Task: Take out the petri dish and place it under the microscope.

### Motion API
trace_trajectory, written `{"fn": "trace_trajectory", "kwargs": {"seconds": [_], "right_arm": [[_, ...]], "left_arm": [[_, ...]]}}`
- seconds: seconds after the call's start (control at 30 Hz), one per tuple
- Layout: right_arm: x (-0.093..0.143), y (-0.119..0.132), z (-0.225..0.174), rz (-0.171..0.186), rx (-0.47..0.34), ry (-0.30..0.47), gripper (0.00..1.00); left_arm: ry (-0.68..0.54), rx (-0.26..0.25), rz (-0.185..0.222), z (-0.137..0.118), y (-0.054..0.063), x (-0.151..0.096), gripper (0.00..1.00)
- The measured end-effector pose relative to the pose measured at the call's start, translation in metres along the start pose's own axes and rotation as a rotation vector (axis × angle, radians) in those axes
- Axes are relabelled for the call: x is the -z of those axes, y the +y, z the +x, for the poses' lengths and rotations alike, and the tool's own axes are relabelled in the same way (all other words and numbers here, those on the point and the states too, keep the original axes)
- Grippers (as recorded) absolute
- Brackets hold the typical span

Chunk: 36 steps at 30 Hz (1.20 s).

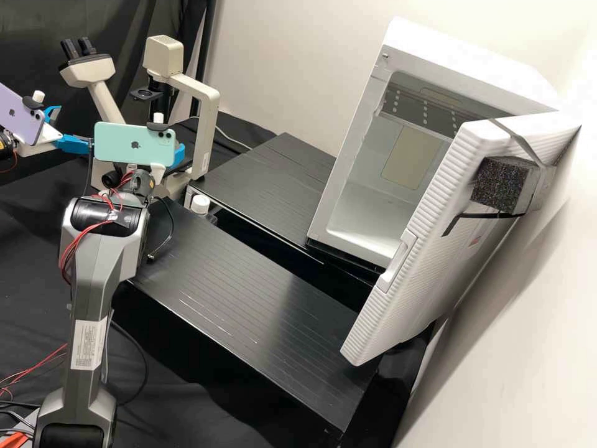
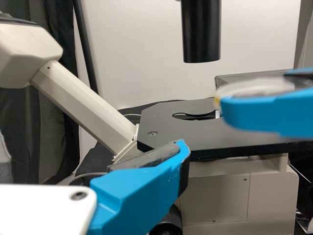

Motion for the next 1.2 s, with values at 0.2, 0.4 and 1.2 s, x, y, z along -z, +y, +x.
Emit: {"fn": "trace_trajectory", "kwargs": {"seconds": [0.2,0.4,1.2], "right_arm": [[0.000,-0.005,0.016,0.019,-0.003,-0.013,0.00],[0.001,-0.003,0.032,0.031,-0.039,-0.027,0.00],[0.010,-0.020,0.088,-0.016,-0.028,-0.092,0.00]], "left_arm": [[0.000,0.000,0.000,0.000,0.000,0.000,1.00],[0.000,0.000,0.000,0.000,0.000,0.000,1.00],[0.000,0.000,0.000,0.000,0.000,0.000,1.00]]}}
